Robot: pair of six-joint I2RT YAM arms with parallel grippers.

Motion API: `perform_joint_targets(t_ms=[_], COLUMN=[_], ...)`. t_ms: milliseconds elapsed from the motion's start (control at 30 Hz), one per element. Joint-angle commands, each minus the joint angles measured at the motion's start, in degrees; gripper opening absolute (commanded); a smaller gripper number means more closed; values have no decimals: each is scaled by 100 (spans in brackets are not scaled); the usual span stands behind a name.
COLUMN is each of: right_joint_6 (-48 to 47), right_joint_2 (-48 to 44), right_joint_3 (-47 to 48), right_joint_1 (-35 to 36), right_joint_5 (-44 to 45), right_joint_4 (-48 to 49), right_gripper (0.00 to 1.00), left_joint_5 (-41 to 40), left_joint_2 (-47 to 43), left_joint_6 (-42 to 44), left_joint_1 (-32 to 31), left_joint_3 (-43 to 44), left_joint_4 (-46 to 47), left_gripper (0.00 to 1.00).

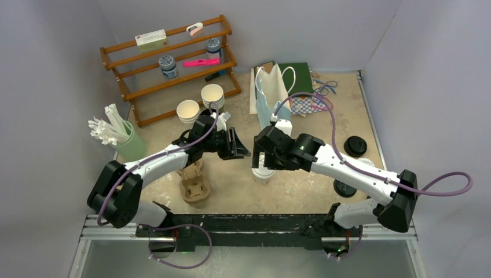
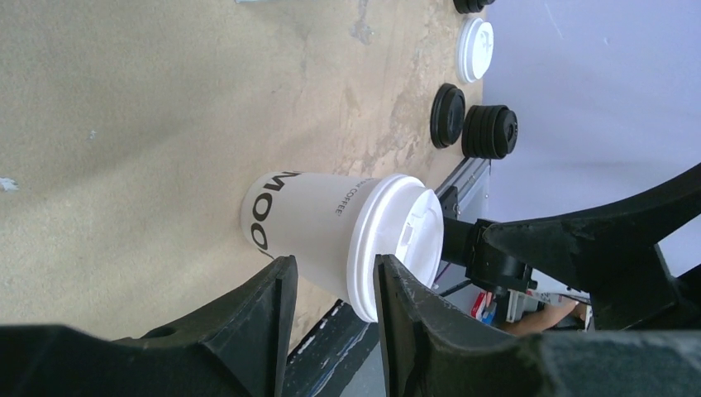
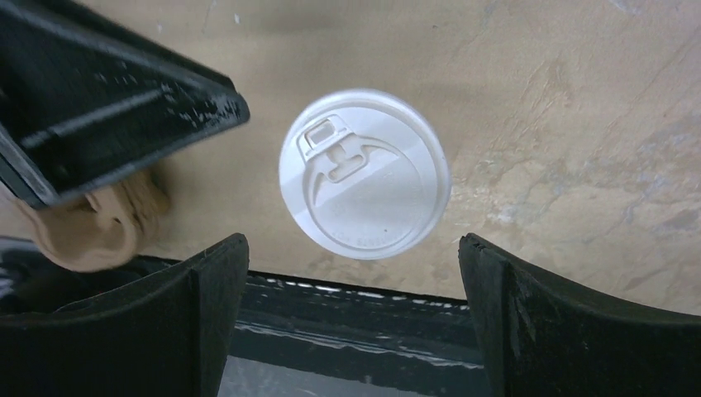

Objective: Pack the takeout coffee
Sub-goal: Close the cup lid on the coffee cup.

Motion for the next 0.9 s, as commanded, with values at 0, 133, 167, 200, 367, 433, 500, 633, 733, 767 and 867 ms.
perform_joint_targets(t_ms=[0,133,167,200,367,433,500,633,733,767,867], right_joint_6=[1704,3026,3269,3516,4136,4320,4480,4768,4756,4725,4634], right_joint_2=[174,337,471,575,1059,1091,1104,1208,1229,1240,1341], right_joint_3=[614,768,852,945,1464,1492,1499,1529,1497,1481,1502], right_joint_1=[3,-40,-56,-76,-165,-219,-243,-298,-350,-388,-465], right_joint_5=[606,656,647,626,579,412,333,284,241,209,124], right_joint_4=[-1194,-1788,-1981,-2166,-2881,-2798,-2692,-2676,-2436,-2350,-2146], right_gripper=[99,99,99,99,99,99,99,99,99,99,99], left_joint_5=[258,299,319,337,357,396,446,601,682,709,793], left_joint_2=[-229,-300,-315,-334,-383,-382,-382,-350,-297,-276,-202], left_joint_6=[-228,-330,-348,-351,-336,-355,-375,-522,-592,-601,-636], left_joint_1=[35,36,33,32,34,34,41,30,30,24,31], left_joint_3=[-220,-381,-412,-428,-521,-556,-598,-737,-805,-827,-860], left_joint_4=[612,780,818,826,948,1032,1120,1412,1598,1639,1732], left_gripper=[42,41,41,41,41,41,41,41,41,41,41])
